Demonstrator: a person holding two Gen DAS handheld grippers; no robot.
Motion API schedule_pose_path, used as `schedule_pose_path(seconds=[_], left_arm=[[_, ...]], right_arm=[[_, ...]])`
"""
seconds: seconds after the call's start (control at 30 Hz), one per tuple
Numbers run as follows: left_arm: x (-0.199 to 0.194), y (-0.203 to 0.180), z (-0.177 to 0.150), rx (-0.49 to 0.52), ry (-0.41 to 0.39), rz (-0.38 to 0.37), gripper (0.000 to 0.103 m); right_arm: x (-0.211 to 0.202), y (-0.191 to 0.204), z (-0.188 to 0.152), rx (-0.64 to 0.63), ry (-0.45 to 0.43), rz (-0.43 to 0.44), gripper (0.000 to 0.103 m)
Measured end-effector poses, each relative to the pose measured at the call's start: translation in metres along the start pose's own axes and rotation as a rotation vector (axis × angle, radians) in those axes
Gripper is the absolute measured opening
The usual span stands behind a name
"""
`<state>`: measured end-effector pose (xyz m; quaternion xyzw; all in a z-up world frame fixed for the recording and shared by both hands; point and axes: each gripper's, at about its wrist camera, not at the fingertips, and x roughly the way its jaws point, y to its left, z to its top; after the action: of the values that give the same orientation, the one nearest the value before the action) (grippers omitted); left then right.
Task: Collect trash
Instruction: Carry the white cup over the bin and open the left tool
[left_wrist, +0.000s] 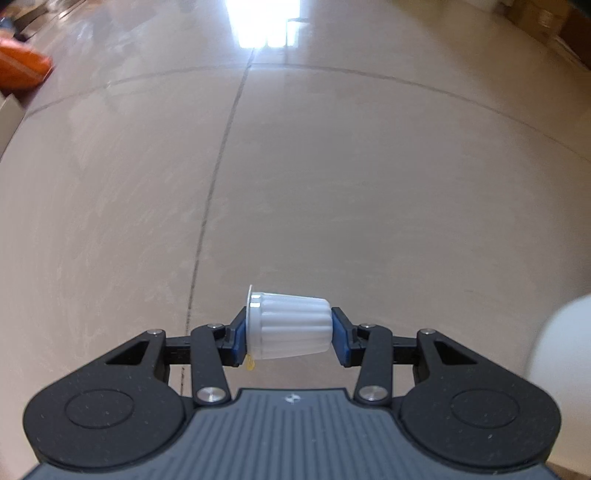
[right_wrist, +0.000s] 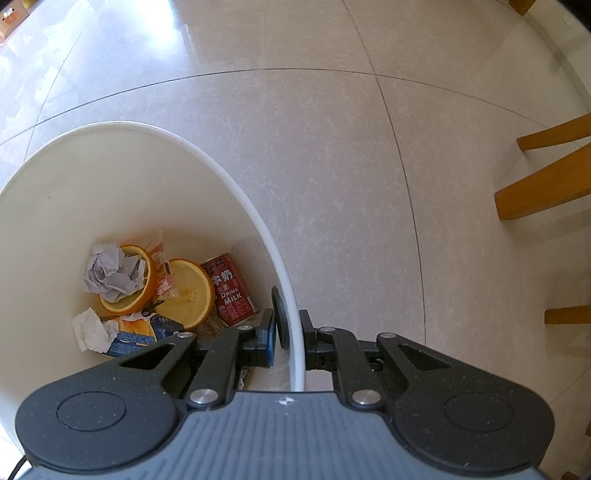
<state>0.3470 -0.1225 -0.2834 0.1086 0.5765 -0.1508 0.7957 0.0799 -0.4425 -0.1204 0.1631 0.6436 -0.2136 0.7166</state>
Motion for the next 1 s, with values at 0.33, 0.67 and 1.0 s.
schedule_pose_path(seconds=[0.33, 0.67, 1.0], left_arm=[[-0.122, -0.058, 0.013, 0.194, -0.042, -0.094, 0.043], [-0.250, -0.159, 0.006, 0.447, -0.131, -0.327, 0.043], [-0.272, -0.239, -0.026, 0.563, -0.074, -0.398, 0.046]], right_arm=[[-0.002, -0.005, 0.002, 0.029, 0.003, 0.023, 0.014], [-0.002, -0.007, 0.002, 0.044, 0.002, 0.034, 0.013], [-0.002, -0.006, 0.001, 0.045, 0.001, 0.040, 0.013]])
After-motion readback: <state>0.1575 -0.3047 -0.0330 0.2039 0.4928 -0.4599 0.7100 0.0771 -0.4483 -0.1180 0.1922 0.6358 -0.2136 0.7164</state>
